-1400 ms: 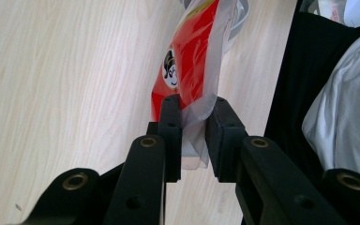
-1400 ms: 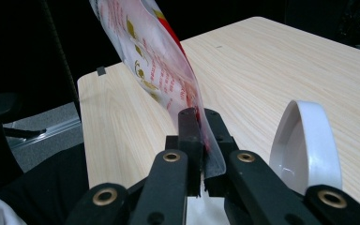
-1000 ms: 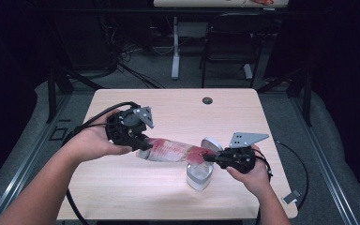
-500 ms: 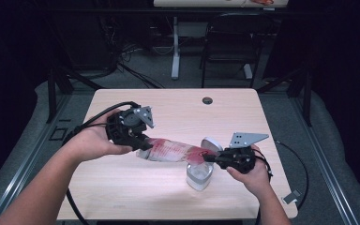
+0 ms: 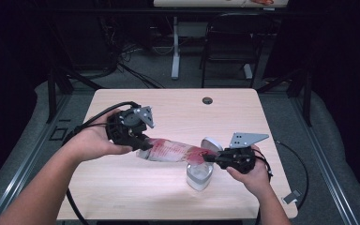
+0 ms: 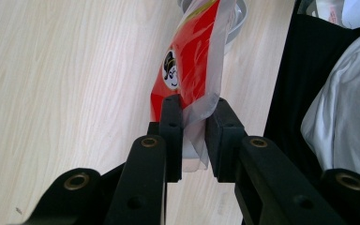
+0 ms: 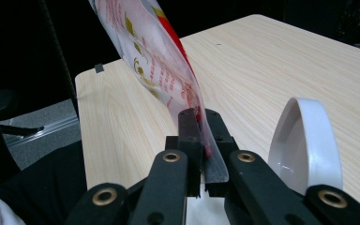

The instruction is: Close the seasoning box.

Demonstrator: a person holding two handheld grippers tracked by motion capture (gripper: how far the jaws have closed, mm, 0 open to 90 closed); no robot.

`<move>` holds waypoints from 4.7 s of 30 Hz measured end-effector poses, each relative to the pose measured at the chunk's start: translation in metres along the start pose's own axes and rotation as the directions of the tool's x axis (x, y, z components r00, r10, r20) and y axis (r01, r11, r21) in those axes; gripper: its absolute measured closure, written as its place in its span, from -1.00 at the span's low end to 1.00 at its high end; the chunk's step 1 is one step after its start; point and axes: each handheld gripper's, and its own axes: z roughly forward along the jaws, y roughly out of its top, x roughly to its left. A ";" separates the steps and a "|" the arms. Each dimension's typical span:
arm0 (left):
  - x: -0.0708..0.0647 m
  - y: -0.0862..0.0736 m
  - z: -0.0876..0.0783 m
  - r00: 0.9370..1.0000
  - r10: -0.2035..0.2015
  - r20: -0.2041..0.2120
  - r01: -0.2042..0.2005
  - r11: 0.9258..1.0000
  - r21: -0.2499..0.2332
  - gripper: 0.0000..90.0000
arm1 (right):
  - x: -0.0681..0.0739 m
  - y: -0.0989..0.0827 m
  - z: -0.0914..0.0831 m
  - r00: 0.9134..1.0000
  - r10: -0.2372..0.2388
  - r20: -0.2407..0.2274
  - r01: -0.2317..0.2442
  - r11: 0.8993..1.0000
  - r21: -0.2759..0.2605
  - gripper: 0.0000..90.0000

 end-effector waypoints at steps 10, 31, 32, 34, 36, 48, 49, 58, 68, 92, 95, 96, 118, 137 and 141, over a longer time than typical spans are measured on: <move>0.000 0.002 -0.001 1.000 0.014 0.004 -0.014 1.000 0.010 0.73 | -0.001 -0.001 0.000 1.000 0.002 -0.004 -0.002 1.000 0.003 0.96; 0.000 0.005 -0.002 1.000 0.018 -0.003 -0.018 1.000 0.007 0.74 | -0.002 -0.001 -0.001 1.000 0.003 -0.002 -0.003 1.000 0.004 0.95; 0.000 0.005 -0.002 1.000 0.019 -0.003 -0.019 1.000 0.007 0.73 | -0.002 -0.001 -0.001 1.000 0.003 -0.002 -0.003 1.000 0.004 0.95; 0.000 0.005 -0.002 1.000 0.021 -0.003 -0.021 1.000 0.008 0.74 | -0.002 -0.001 -0.001 1.000 0.003 0.001 -0.003 1.000 0.005 0.95; 0.000 0.005 -0.002 1.000 0.024 -0.004 -0.024 1.000 0.008 0.74 | -0.002 -0.002 -0.001 1.000 0.004 0.000 -0.004 1.000 0.004 0.95; 0.000 0.007 -0.002 1.000 0.021 -0.004 -0.021 1.000 0.007 0.74 | -0.002 -0.002 -0.001 1.000 0.005 0.001 -0.005 1.000 0.004 0.95; 0.000 0.007 -0.002 1.000 0.021 -0.004 -0.021 1.000 0.007 0.74 | -0.003 -0.002 -0.001 1.000 0.005 0.002 -0.005 1.000 0.005 0.95; 0.000 0.008 -0.003 1.000 0.026 -0.003 -0.026 1.000 0.004 0.74 | -0.003 -0.002 -0.001 1.000 0.009 0.000 -0.009 1.000 0.002 0.95; 0.000 0.008 -0.003 1.000 0.027 -0.002 -0.027 1.000 0.002 0.74 | -0.003 -0.002 -0.001 1.000 0.007 0.000 -0.007 1.000 0.004 0.95; -0.001 0.013 -0.004 0.999 0.036 -0.003 -0.036 0.999 -0.003 0.75 | -0.005 -0.004 -0.001 1.000 0.008 0.006 -0.009 1.000 0.013 0.95; -0.001 0.013 -0.004 0.999 0.033 -0.001 -0.033 0.999 -0.005 0.75 | -0.005 -0.004 -0.001 1.000 0.009 0.007 -0.009 1.000 0.015 0.95; -0.001 0.013 -0.003 0.999 0.032 -0.001 -0.032 0.999 -0.007 0.75 | -0.005 -0.004 0.000 1.000 0.009 0.007 -0.009 1.000 0.017 0.95; -0.002 0.016 -0.006 0.999 0.048 -0.011 -0.048 0.999 -0.014 0.79 | -0.004 -0.004 -0.001 1.000 0.010 -0.005 -0.010 1.000 0.018 0.96; -0.002 0.021 -0.007 0.998 0.059 -0.008 -0.059 0.998 -0.009 0.79 | -0.005 -0.003 -0.005 1.000 0.006 -0.006 -0.006 1.000 0.026 0.97; -0.002 0.022 -0.006 0.998 0.060 -0.005 -0.060 0.998 -0.008 0.79 | -0.005 -0.004 -0.005 1.000 0.008 -0.006 -0.008 1.000 0.026 0.97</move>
